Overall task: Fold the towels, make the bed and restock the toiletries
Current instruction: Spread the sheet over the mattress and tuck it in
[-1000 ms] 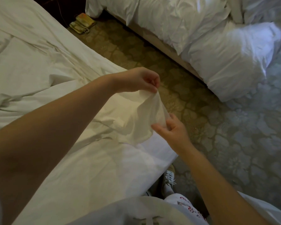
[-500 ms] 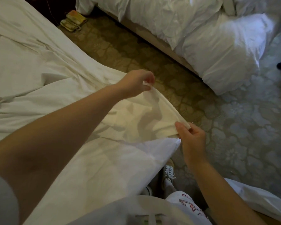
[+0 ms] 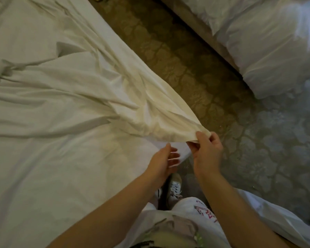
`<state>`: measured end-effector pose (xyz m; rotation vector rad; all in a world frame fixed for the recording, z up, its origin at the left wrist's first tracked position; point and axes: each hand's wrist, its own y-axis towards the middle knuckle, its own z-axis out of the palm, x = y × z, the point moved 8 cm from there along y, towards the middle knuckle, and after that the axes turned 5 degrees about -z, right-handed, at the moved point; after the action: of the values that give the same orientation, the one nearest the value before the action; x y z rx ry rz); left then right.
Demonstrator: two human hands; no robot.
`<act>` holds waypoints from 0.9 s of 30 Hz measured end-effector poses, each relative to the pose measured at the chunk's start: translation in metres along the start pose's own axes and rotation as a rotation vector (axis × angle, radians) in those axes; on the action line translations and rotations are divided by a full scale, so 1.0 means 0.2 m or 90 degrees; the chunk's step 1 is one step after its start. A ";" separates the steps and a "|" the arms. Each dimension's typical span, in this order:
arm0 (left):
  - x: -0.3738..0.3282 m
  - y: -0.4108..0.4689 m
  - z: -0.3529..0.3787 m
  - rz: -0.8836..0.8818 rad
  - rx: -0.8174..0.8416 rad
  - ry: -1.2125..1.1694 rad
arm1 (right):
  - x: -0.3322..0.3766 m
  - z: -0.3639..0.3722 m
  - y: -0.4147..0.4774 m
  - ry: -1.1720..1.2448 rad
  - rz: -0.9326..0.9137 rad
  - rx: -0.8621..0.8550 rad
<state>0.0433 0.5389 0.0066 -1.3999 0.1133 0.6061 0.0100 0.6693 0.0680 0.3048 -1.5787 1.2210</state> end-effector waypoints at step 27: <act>-0.36 0.10 -0.41 0.219 -0.094 -0.678 | 0.04 -0.17 0.06 0.073 0.053 0.034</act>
<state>-0.0042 0.4395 0.0026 -1.0405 -0.5605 1.5948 0.0176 0.7054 0.0640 0.2016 -1.4744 1.3243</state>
